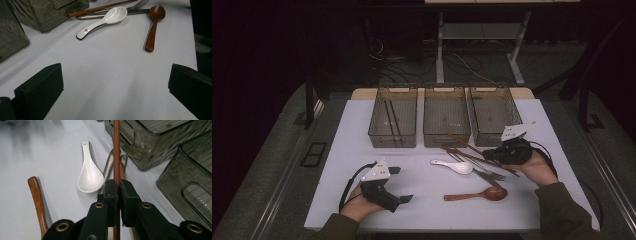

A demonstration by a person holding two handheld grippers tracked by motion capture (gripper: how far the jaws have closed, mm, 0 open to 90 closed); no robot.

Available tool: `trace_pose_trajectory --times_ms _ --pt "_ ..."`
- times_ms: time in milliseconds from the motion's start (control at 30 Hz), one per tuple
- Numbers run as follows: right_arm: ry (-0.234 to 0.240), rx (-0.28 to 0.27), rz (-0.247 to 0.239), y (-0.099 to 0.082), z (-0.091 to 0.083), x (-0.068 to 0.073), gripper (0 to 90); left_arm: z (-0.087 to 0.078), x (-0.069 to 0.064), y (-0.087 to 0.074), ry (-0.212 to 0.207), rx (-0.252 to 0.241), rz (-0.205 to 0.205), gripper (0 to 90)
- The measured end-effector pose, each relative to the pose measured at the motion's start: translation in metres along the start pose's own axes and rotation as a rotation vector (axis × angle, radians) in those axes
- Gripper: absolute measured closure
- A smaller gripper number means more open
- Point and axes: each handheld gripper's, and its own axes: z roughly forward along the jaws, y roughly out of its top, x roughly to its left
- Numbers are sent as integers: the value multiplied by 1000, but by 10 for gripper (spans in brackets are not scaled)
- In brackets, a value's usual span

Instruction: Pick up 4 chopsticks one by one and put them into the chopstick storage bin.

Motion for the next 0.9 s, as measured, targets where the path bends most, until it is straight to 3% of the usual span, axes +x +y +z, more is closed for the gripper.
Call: trace_pose_trajectory --times_ms 333,900 --pt "-27 -26 33 11 5 5 845 0 0 0 1 1 0 0" --pt "-10 -88 62 31 22 10 844 0 0 0 2 2 0 0"
